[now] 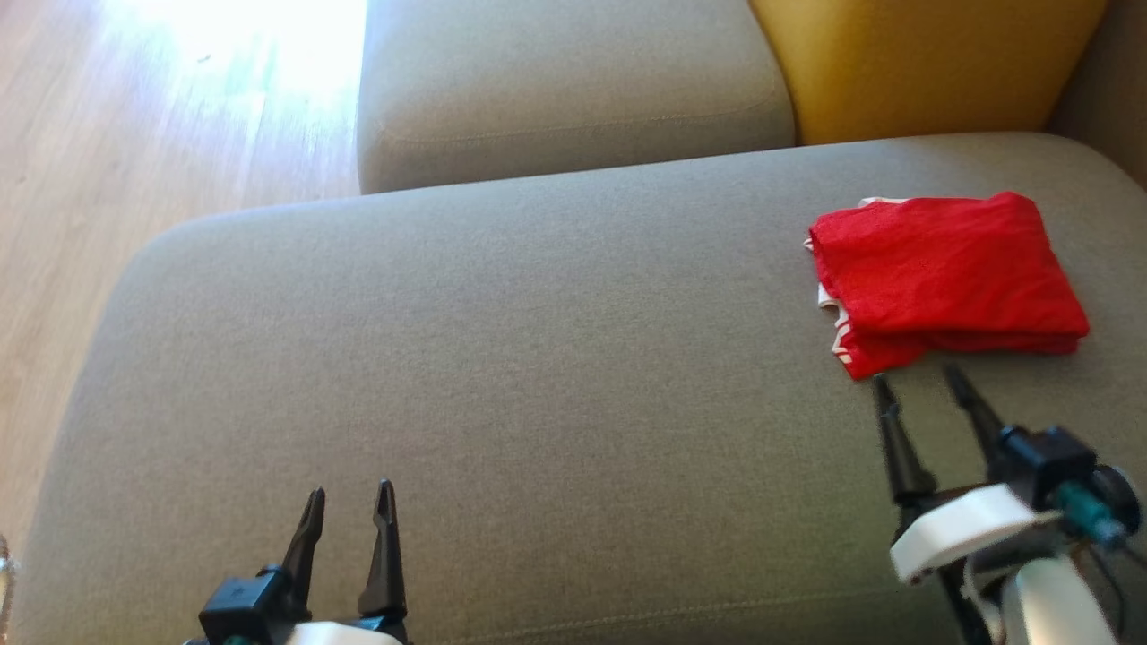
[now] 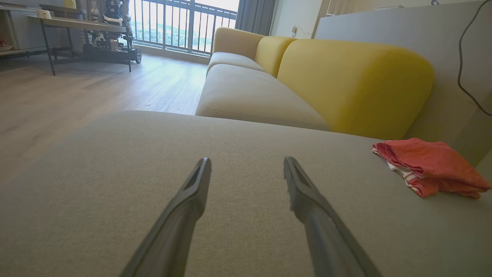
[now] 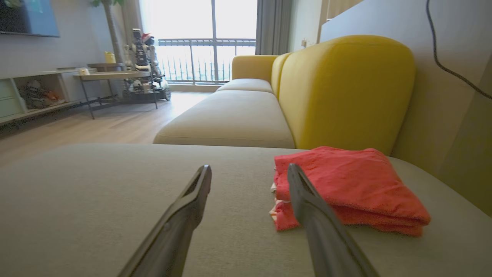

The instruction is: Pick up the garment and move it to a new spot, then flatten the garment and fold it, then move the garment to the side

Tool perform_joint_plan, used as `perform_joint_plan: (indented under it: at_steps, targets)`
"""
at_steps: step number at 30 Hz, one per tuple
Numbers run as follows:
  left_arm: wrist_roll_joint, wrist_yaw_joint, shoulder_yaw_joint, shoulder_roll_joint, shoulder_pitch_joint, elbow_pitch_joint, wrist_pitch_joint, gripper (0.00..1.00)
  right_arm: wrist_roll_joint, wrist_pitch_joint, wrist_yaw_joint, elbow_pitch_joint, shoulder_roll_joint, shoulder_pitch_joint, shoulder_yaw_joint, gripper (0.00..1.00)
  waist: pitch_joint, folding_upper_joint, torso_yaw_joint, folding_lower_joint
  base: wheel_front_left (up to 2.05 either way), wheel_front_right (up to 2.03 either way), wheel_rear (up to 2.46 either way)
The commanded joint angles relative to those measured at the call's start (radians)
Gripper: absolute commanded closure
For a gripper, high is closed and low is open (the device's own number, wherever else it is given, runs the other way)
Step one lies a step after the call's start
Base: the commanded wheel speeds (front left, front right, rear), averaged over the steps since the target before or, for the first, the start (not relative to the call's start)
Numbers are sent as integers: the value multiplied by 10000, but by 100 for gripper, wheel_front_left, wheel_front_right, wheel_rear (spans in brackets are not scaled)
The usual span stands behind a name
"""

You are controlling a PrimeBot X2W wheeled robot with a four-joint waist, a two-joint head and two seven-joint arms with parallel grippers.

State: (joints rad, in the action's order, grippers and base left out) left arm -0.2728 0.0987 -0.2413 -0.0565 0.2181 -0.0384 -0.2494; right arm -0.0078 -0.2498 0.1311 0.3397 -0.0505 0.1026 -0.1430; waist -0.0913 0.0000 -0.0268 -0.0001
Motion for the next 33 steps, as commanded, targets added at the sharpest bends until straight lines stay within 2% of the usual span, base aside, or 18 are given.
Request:
perform_joint_plan:
  at_steps: [1,2,4,7,18,33]
  targets:
    - [81,97,421,62,-362,381,-124,0,177,-119,-4,-827,-2,181,532,0,-95,0,-63,1,0,0,0]
    - [160,117,466,62,-315,396,-124,0,272,-119,-4,-1479,-1,-258,1146,0,-128,0,-78,1,0,0,0]
    - [285,114,499,62,-268,378,-124,0,212,-119,-4,-1979,0,-603,1798,0,-160,0,-81,1,0,0,0]
    - [552,81,490,62,-230,350,-124,0,403,-119,-4,-2162,1,-1044,2139,0,-244,0,76,1,0,0,0]
    - [1101,50,448,62,44,390,-124,0,824,-120,-4,-2360,2,-1705,1994,0,-284,0,799,1,0,0,0]
    - [1093,12,314,62,-115,303,-124,0,807,-120,-4,-2439,2,-1767,1943,0,-1,0,910,1,0,0,0]
